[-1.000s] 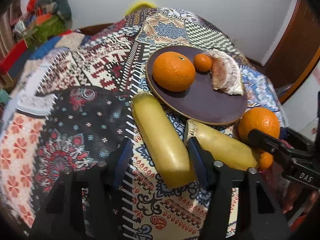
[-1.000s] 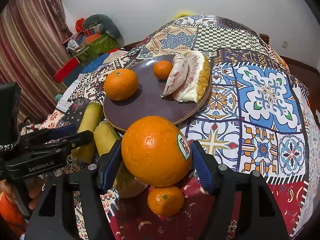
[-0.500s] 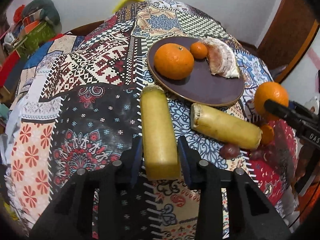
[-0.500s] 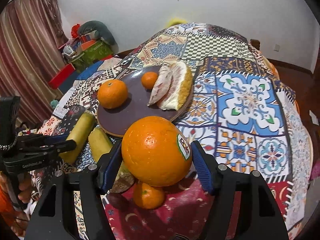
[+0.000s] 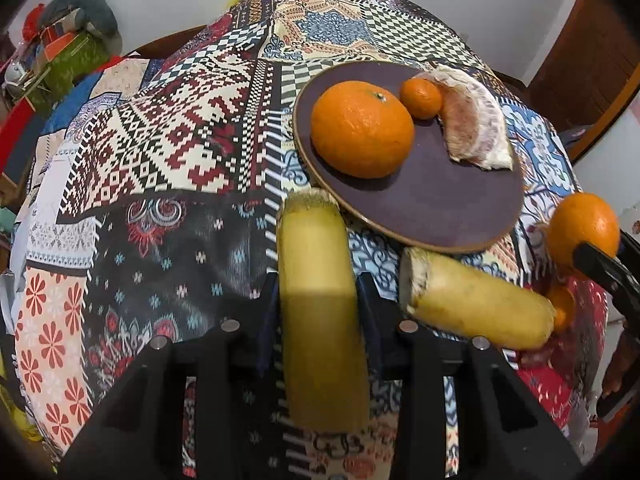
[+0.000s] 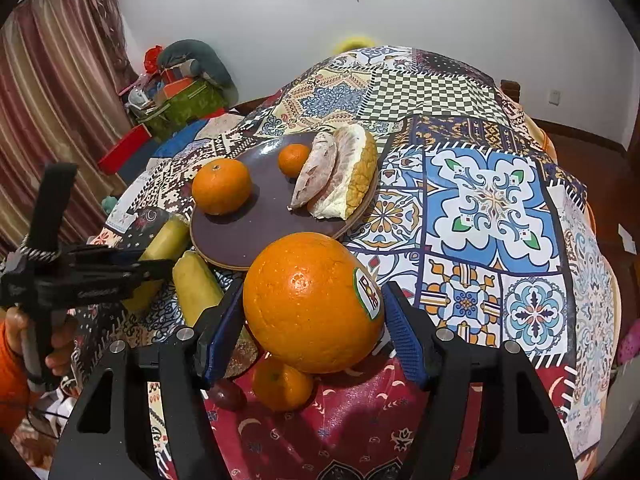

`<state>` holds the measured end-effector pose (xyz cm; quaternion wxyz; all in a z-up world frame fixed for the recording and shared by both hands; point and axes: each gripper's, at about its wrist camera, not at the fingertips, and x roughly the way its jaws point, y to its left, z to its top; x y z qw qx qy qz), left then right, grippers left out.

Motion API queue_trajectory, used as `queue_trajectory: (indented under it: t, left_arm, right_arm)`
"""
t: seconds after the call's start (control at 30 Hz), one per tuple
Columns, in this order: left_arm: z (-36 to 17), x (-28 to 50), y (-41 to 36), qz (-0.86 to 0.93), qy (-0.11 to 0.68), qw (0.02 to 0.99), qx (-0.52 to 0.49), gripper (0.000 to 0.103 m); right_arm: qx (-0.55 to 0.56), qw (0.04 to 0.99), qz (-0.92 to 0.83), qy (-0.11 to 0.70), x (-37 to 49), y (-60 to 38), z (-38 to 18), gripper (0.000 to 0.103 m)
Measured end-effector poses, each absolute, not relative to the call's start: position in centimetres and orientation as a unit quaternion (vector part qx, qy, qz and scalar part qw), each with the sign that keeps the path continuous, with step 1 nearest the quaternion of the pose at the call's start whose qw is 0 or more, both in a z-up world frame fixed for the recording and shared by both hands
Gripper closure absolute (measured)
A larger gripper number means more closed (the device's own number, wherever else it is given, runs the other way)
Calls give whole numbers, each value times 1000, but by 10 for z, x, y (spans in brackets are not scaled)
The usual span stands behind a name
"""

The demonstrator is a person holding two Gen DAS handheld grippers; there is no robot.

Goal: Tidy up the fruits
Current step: 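Carry the orange in the right tool while the left tool carries the corn cob toward the plate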

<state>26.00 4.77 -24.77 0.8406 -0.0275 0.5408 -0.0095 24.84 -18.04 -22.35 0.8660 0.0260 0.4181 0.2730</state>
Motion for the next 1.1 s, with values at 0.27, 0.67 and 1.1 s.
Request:
queue_trajectory:
  t: [0.27,0.67,1.1]
  left_arm:
    - [-239,257,57,-15,529,847,-52,67]
    - [-176,219,38,-36,472,880,-33,68]
    - [-153,245,13,-77,450,888,-60,68]
  right_arm:
    - [26,868,269,416,250,-185,-219,39]
    - [24,878,270,394,250,-181,-199,39]
    - [31,894,272,355,255,-180,-169,39]
